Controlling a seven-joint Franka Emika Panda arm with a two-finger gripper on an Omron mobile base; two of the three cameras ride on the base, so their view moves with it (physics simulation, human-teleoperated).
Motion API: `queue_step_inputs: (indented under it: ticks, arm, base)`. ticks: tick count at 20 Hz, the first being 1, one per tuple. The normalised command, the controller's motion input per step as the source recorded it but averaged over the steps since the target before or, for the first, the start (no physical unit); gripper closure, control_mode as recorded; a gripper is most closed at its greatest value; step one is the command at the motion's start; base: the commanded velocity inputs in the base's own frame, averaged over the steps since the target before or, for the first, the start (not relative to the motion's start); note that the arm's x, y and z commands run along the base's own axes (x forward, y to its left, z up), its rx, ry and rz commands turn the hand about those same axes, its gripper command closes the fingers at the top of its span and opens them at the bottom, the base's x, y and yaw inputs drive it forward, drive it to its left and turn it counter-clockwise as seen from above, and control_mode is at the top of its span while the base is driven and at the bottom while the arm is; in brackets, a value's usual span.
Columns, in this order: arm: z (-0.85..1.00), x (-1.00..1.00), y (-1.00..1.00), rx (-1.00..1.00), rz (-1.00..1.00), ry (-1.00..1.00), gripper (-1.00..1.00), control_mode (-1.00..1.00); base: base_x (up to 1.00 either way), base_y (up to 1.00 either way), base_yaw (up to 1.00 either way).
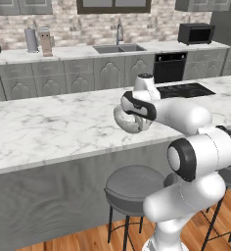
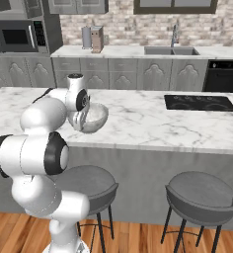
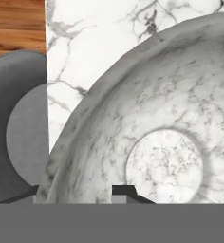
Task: Pick up the bowls from the cabinet and place each bowl in front of a stool on the dining counter.
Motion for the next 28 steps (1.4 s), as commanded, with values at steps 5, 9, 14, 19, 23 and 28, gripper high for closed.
queue_step_inputs:
  ticks: [5,9,14,19,23,28]
  arm:
    - [-0.17,0.0,0.04,0.0,0.0,0.02,1.0,-1.0]
    - [-0.06,0.0,0.03,0.0,0.0,0.0,-1.0,-1.0]
    - [0.0,0.0,0.0,0.0,0.0,0.0,-1.0,-1.0]
    - [0.01,0.0,0.0,0.0,0.0,0.0,-1.0,-1.0]
    - [0.0,0.0,0.0,0.0,0.0,0.0,-1.0,-1.0]
    - [0.21,0.0,0.0,0.0,0.0,0.0,-1.0,-1.0]
  base:
    - [0.0,0.0,0.0]
    - [0.0,0.0,0.0]
    - [0.0,0.0,0.0]
    - [0.0,0.0,0.0]
    - [0.0,0.0,0.0]
    - [0.0,0.0,0.0]
